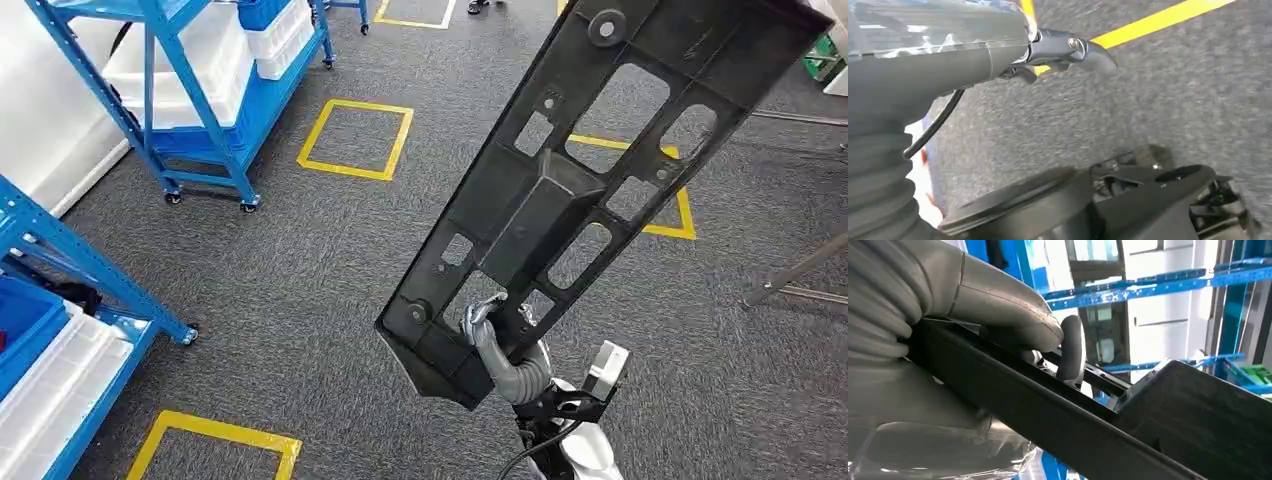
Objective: Take the parts from the cabinet and place them on the table.
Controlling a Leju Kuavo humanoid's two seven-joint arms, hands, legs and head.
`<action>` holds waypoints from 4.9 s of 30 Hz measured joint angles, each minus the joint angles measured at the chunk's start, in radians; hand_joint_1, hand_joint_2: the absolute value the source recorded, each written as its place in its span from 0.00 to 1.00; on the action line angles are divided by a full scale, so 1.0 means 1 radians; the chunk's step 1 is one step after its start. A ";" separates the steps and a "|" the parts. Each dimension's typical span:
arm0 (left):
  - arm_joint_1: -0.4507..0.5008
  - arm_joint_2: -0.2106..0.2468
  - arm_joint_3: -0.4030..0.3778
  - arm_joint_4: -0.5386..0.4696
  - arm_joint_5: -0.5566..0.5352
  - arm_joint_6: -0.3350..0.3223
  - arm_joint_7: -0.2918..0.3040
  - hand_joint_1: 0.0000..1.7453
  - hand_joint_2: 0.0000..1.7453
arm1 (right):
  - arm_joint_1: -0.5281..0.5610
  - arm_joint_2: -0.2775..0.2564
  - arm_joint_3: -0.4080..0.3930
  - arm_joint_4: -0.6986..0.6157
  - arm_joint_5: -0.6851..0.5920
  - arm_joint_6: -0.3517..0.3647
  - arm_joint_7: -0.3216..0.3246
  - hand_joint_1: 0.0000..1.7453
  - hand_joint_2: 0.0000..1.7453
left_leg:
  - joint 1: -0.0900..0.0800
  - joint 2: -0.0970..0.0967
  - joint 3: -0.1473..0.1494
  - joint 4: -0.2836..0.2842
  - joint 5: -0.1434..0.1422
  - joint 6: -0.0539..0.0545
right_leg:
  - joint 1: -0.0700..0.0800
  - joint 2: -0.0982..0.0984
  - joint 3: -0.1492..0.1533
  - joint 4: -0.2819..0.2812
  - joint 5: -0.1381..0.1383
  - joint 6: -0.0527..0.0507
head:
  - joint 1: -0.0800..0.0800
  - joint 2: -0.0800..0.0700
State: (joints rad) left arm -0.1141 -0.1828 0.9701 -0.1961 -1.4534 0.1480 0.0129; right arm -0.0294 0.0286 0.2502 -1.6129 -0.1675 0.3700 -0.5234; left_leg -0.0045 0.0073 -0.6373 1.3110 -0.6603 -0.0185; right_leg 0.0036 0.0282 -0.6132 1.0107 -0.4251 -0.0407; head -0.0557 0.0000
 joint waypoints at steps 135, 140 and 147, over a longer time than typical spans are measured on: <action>0.015 0.001 0.013 0.000 0.003 -0.015 -0.003 0.00 1.00 | -0.036 0.005 0.000 0.057 -0.015 0.027 -0.008 1.00 1.00 | 0.015 -0.034 0.115 -0.327 0.178 0.047 | -0.007 -0.005 -0.054 0.096 -0.059 0.066 | 0.001 0.000; 0.019 0.002 0.013 0.000 0.007 -0.013 -0.001 0.00 1.00 | -0.033 0.005 0.000 0.058 -0.015 0.026 -0.006 1.00 1.00 | 0.014 0.033 0.122 -0.326 0.168 0.046 | -0.026 -0.027 -0.140 0.256 -0.080 0.084 | 0.000 0.000; 0.019 0.002 0.013 0.000 0.007 -0.008 0.000 0.00 1.00 | -0.038 0.006 0.000 0.052 -0.015 0.027 -0.003 1.00 1.00 | 0.002 0.094 0.152 -0.328 0.142 0.012 | -0.007 -0.077 -0.008 0.008 -0.003 0.050 | 0.000 0.000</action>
State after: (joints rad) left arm -0.0947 -0.1804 0.9827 -0.1965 -1.4462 0.1400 0.0134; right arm -0.0673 0.0343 0.2506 -1.5610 -0.1823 0.3967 -0.5261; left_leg -0.0027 0.1011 -0.4853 0.9826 -0.5185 -0.0063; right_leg -0.0032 -0.0484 -0.6212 1.0185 -0.4286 0.0095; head -0.0553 0.0000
